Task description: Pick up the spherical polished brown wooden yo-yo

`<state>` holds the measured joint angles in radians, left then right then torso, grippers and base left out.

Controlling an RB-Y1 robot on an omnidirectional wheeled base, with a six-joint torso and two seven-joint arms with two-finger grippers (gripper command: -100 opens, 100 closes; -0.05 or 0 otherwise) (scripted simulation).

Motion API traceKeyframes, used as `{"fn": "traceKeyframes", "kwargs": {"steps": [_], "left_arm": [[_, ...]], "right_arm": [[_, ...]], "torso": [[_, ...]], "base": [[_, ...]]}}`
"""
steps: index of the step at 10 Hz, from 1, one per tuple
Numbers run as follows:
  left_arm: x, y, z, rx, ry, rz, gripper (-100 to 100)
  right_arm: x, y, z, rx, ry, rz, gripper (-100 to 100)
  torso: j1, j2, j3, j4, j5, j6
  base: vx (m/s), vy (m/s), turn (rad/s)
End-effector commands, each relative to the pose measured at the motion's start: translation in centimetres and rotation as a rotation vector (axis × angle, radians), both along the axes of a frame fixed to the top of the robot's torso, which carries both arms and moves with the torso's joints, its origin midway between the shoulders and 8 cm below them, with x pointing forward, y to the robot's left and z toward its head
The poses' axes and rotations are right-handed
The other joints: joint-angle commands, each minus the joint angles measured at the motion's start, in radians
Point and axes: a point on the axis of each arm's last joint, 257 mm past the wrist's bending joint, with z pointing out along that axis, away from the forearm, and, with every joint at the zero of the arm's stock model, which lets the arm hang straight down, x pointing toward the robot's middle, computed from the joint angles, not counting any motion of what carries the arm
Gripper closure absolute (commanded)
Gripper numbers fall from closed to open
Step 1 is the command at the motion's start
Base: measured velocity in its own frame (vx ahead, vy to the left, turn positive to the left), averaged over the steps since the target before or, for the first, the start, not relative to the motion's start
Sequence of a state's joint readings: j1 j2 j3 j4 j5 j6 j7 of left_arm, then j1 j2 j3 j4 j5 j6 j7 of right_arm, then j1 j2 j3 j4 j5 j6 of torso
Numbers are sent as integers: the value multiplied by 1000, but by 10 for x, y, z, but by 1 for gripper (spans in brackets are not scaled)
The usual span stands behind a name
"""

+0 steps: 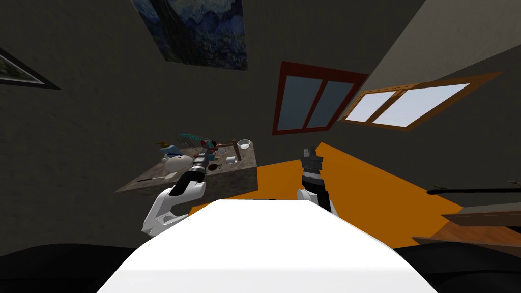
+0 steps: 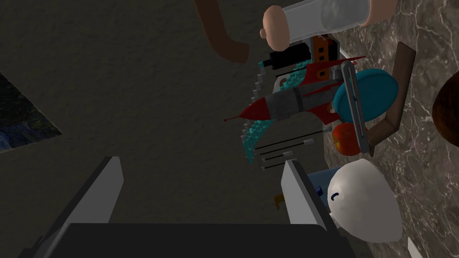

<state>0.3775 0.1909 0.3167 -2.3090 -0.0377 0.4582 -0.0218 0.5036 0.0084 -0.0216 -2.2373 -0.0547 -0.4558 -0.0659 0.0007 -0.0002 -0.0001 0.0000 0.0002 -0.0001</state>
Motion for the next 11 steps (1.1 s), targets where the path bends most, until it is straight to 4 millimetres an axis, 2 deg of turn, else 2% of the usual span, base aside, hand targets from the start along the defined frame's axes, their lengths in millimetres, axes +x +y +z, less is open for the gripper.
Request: {"fn": "traceKeyframes", "kwargs": {"steps": [1,5,11], "left_arm": [[-2,6,-9,-16,38,20,-100],[-5,19,-24,-52,105,68,-100],[-15,32,-58,-123,231,134,-100]], "right_arm": [[0,0,0,0,0,0,0],[0,0,0,0,0,0,0],[0,0,0,0,0,0,0]], "torso": [[0,0,0,0,0,0],[1,0,0,0,0,0],[1,-1,0,0,0,0]], "base": [[2,10,-50],[5,15,-41],[6,21,-39]]}}
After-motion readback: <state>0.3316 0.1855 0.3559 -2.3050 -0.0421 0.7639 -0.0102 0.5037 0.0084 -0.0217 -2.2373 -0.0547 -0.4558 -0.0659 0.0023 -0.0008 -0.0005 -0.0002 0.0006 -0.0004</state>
